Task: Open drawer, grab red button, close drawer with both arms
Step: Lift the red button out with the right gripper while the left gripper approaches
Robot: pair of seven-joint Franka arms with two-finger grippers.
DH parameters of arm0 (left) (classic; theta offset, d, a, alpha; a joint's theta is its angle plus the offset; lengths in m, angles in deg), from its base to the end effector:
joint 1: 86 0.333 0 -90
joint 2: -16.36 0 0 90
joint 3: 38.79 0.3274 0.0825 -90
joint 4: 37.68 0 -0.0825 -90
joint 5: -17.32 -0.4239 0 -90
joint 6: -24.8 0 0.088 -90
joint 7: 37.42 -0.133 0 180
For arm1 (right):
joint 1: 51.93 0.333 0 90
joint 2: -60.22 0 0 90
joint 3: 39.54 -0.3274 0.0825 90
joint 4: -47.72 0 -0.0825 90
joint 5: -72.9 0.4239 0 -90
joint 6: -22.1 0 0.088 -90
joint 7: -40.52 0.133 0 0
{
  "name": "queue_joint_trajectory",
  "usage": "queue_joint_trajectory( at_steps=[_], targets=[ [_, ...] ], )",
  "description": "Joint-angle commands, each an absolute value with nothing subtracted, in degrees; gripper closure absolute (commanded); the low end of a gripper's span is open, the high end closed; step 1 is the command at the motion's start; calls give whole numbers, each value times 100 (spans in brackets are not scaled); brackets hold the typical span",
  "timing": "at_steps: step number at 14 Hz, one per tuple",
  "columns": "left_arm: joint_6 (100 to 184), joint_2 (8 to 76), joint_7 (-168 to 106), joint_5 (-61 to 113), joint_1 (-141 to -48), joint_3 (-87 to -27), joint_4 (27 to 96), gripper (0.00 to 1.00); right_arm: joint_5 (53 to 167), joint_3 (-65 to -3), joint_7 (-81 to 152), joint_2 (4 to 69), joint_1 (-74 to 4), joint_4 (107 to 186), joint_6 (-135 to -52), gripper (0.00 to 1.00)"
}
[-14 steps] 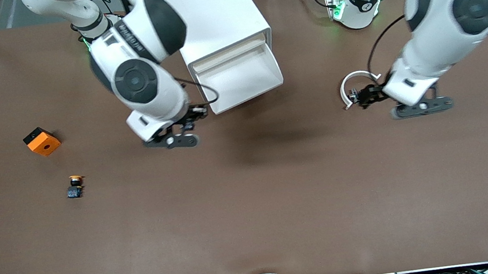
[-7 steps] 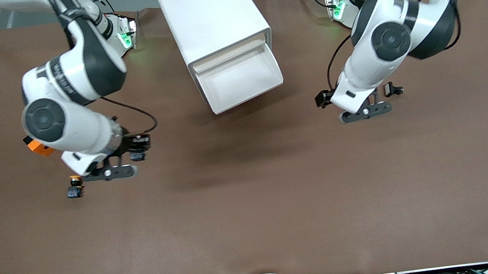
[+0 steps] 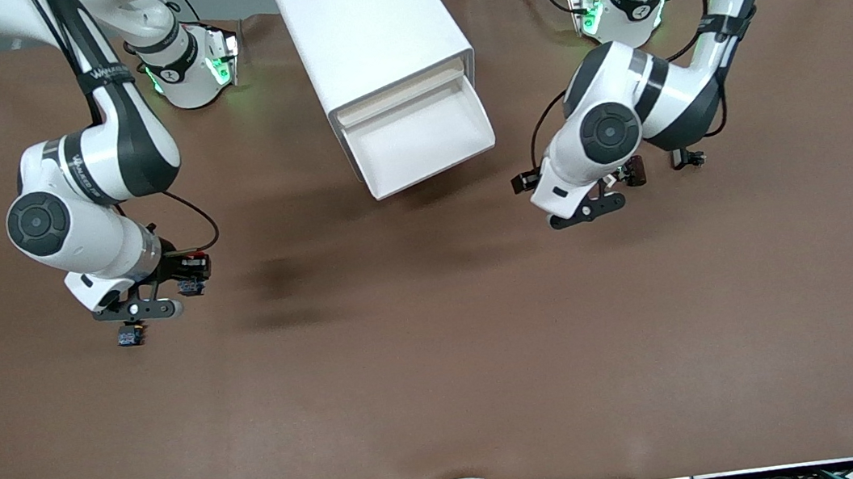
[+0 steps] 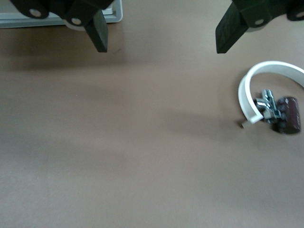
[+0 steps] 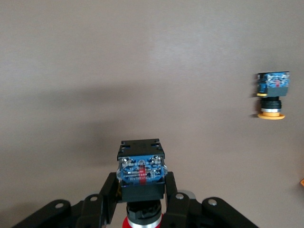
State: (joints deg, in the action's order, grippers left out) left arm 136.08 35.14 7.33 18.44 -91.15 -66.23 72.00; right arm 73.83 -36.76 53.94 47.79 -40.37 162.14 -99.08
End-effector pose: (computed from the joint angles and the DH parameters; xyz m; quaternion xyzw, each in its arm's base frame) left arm 0.5195 -0.3266 0.2864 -0.9816 -0.1103 0.1548 0.0167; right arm 0.6067 0.0953 0.3059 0.9978 -0.0447 -0.0487 0.0080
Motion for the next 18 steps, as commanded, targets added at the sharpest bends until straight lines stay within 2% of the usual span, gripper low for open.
queue_joint_trajectory(
  at_steps=[1, 3, 6, 9, 18],
  targets=[
    [13598, 3657, 1118, 1732, -9407, -6656, 7122, 0, 7237, -3779, 5387, 4976, -4402, 16802, -10593, 100],
    [13660, 3788, 1258, 1732, -9461, -6665, 7122, 0, 7237, -3779, 5387, 4801, -4586, 16970, -11112, 100],
    [13764, 3929, 1312, 1767, -9663, -6665, 7095, 0, 6879, -3779, 5387, 4327, -4657, 16918, -11474, 100],
    [13818, 3912, 1479, 1820, -9663, -6735, 7095, 0, 6429, -3787, 5344, 3949, -4763, 16752, -11493, 100],
    [14126, 3930, 1488, 2311, -9716, -7394, 7174, 0, 6718, -3840, 5018, 3350, -5193, 16356, -11607, 100]
  ],
)
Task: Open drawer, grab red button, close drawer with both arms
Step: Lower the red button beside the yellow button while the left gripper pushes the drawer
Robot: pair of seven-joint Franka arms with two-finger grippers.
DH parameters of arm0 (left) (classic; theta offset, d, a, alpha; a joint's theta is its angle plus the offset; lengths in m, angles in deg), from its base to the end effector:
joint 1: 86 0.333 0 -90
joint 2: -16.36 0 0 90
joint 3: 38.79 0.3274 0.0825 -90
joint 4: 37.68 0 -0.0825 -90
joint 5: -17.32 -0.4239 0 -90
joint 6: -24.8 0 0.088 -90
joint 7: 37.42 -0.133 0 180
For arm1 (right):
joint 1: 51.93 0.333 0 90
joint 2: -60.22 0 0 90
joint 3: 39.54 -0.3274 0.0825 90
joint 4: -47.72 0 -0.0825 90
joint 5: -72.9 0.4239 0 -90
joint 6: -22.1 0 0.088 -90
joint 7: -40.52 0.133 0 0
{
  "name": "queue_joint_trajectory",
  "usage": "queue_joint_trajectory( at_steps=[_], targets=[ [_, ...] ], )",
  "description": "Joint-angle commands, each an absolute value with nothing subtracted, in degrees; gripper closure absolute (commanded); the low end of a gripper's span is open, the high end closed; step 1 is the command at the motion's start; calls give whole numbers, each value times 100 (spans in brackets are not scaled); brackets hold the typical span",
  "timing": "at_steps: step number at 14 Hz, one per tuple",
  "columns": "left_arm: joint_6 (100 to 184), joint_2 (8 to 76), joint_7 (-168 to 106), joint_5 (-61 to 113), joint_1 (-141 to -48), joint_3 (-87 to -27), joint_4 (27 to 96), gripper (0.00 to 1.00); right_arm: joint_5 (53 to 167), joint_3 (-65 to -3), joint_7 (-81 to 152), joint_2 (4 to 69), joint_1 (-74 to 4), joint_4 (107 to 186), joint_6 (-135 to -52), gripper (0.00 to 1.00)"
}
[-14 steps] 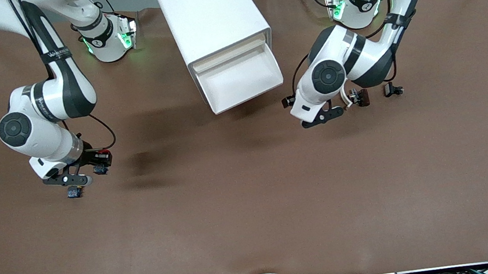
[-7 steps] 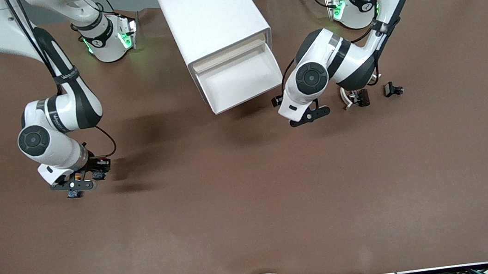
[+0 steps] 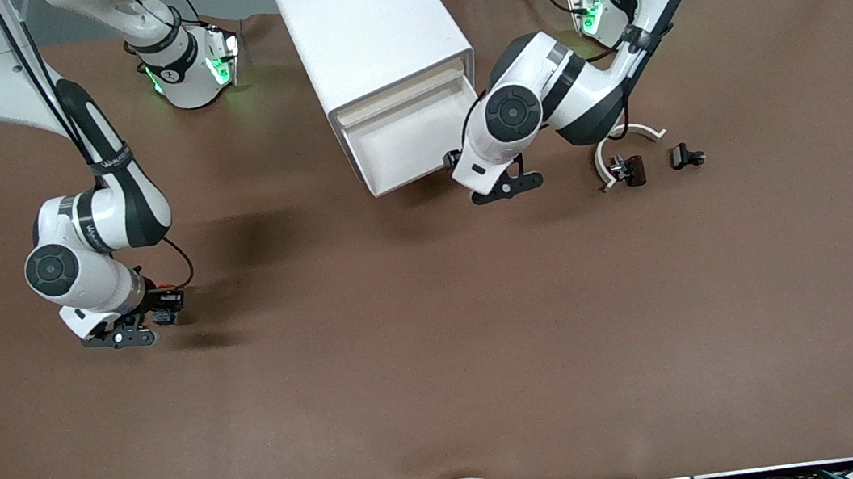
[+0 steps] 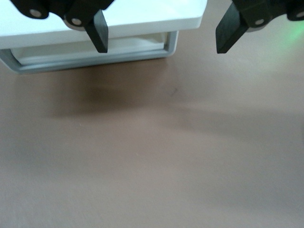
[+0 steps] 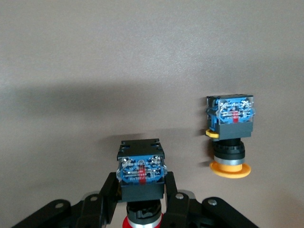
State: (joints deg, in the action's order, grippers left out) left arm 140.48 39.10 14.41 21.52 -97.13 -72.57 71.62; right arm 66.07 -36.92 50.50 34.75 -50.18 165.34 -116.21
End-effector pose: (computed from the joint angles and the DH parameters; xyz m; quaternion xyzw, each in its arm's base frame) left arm 0.4450 -0.4395 0.2695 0.9803 0.0847 -0.1783 0.0106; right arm 0.6125 -0.0126 0.1643 0.9969 -0.0466 -0.0379 0.0508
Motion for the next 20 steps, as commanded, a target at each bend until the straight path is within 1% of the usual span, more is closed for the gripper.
queue_joint_trajectory(
  at_steps=[1, 7, 16, 20],
  targets=[
    [14126, 3930, 1496, 2408, -9716, -7482, 7174, 0, 6780, -3840, 5010, 3332, -5176, 16356, -11616, 100],
    [14117, 3895, 1646, 2558, -9944, -7597, 7280, 0, 7008, -3919, 4992, 3069, -5141, 16215, -11756, 100],
    [14134, 4018, 1795, 2585, -10155, -7597, 7262, 0, 7026, -3946, 5001, 2999, -5141, 16145, -11783, 100],
    [14407, 4114, 1804, 2576, -10287, -7597, 7280, 0, 7035, -3946, 5097, 2911, -5114, 16004, -11765, 100]
  ],
)
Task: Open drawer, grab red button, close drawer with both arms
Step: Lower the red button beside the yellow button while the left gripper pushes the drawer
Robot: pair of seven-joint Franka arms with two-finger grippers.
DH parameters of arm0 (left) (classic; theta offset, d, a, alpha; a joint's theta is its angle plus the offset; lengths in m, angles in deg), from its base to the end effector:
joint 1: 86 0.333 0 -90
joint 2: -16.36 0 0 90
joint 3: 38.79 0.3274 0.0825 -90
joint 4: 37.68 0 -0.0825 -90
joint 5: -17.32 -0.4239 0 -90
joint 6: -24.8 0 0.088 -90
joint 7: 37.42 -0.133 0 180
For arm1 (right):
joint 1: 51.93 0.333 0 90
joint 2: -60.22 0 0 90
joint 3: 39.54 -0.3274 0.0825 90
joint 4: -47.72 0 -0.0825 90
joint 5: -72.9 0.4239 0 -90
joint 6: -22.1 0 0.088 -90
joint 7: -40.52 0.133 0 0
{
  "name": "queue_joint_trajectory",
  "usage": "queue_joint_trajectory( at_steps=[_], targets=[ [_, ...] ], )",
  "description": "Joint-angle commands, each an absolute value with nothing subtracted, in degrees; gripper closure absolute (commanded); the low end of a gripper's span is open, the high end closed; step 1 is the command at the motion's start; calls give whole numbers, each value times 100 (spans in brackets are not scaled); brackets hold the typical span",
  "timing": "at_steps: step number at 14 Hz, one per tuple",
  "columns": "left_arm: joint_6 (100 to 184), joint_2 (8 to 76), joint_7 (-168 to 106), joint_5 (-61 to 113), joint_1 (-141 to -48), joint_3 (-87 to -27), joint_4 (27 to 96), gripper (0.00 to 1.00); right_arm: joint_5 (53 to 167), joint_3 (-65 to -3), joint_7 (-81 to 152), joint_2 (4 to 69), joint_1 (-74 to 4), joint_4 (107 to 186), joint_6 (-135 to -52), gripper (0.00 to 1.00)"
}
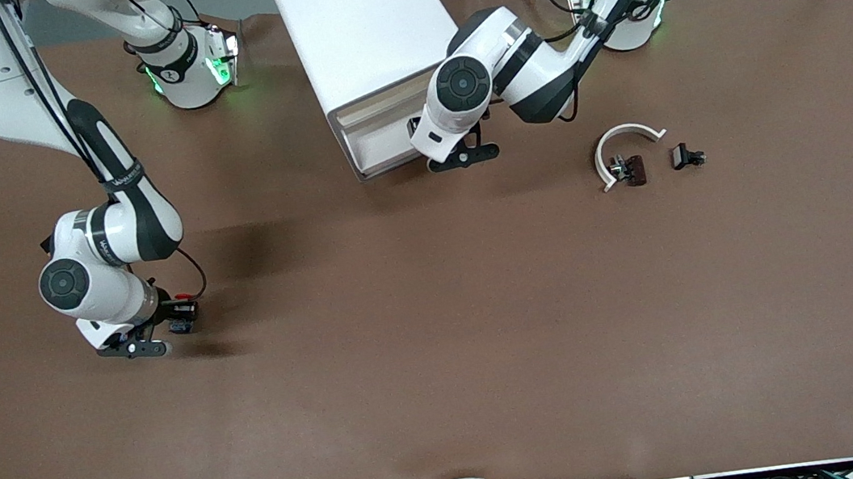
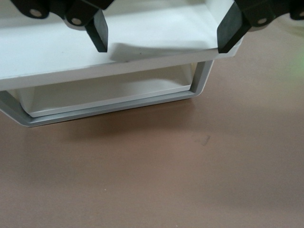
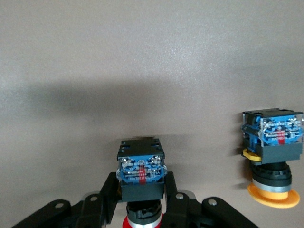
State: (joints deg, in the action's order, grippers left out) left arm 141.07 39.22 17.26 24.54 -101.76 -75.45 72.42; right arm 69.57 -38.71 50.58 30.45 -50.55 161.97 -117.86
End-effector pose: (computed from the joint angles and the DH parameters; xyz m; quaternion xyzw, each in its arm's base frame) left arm 0.3792 -0.4945 0.2712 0.9775 0.0591 -0.2019 0.0140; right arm 0.6284 0.0048 0.1428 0.9974 -0.0592 -0.0333 0.0247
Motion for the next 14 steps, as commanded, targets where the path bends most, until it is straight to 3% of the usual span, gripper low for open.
queue_joint_trajectory(
  at_steps=[1, 4, 5, 6, 9, 14],
  targets=[
    [14424, 4166, 1804, 2576, -10287, -7605, 7271, 0, 7035, -3946, 5089, 2771, -5123, 15926, -11782, 100],
    [14495, 4290, 1795, 2593, -10410, -7605, 7271, 0, 7035, -3946, 5097, 2682, -5088, 15820, -11722, 100],
    [14495, 4316, 1804, 2593, -10410, -7605, 7262, 0, 7035, -3946, 5097, 2682, -5079, 15811, -11704, 57],
    [14512, 4325, 1795, 2602, -10410, -7605, 7262, 0, 7018, -3946, 5080, 2673, -5062, 15811, -11704, 1],
    [14556, 4378, 1804, 2602, -10410, -7684, 7236, 0, 6992, -3946, 4983, 2717, -5018, 15750, -11573, 0],
    [14548, 4360, 1734, 2899, -10384, -7746, 7209, 0, 6982, -3946, 4974, 3164, -5009, 15090, -9860, 0]
  ],
)
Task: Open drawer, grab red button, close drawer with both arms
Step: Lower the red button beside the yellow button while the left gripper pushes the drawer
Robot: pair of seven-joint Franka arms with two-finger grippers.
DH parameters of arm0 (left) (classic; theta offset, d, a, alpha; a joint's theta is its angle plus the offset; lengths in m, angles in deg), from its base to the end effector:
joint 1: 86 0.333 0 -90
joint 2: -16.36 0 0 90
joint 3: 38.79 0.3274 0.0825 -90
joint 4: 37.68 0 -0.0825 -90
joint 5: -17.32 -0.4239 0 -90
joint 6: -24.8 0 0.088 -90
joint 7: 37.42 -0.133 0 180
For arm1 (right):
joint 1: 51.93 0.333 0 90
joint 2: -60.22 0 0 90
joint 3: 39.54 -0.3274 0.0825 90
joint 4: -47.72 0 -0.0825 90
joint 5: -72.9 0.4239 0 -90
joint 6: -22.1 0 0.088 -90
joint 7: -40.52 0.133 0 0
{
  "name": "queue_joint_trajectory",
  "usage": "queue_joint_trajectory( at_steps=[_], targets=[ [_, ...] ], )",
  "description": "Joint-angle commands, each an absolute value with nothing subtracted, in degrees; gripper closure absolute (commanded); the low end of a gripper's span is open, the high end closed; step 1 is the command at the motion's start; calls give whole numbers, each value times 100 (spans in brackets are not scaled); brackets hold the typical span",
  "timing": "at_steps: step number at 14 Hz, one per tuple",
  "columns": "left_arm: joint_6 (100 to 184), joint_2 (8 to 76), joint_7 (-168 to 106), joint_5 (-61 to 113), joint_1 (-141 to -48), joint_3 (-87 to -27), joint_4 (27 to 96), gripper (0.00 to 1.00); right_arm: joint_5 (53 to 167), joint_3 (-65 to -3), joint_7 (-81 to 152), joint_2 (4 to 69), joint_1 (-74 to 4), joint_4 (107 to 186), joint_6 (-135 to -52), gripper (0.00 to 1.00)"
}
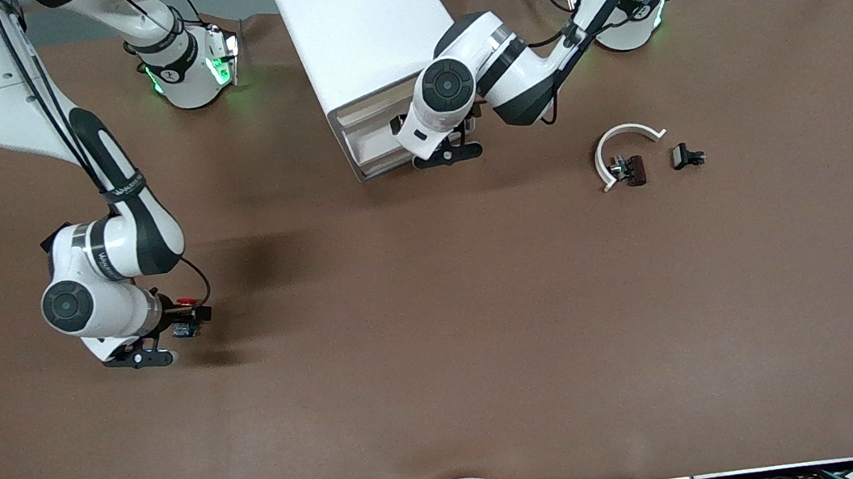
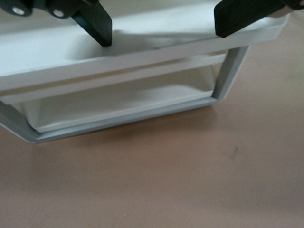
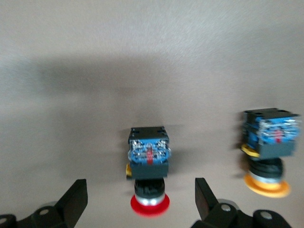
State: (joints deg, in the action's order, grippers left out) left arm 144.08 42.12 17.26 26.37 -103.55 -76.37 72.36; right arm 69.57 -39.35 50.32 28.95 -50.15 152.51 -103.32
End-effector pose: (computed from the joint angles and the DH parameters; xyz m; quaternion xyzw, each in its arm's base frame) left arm 0.3573 -0.5175 0.2525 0.9733 0.0518 -0.2214 0.0313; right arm 0.6559 0.0149 0.1751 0.9941 -0.0522 -0.0900 0.0320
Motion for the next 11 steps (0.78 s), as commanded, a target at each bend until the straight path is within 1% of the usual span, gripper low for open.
queue_joint_trajectory(
  at_steps=[1, 2, 6, 9, 11],
  targets=[
    [14548, 4360, 1699, 2953, -10384, -7764, 7183, 0, 6982, -3946, 4844, 3313, -5009, 15072, -9727, 0],
    [14548, 4369, 1638, 2962, -10384, -7772, 7174, 0, 6982, -3946, 4660, 3437, -5018, 15038, -9561, 0],
    [14408, 4308, 1496, 3103, -10297, -7842, 7105, 0, 6991, -3919, 4395, 3841, -5070, 14686, -8446, 0],
    [13645, 4316, 1532, 3164, -10209, -7843, 6517, 0, 6991, -3902, 4193, 4298, -5149, 14388, -7567, 0],
    [13327, 4316, 1549, 3323, -10103, -7834, 6226, 0, 6991, -3893, 4061, 4361, -5167, 13793, -6804, 0]
  ],
)
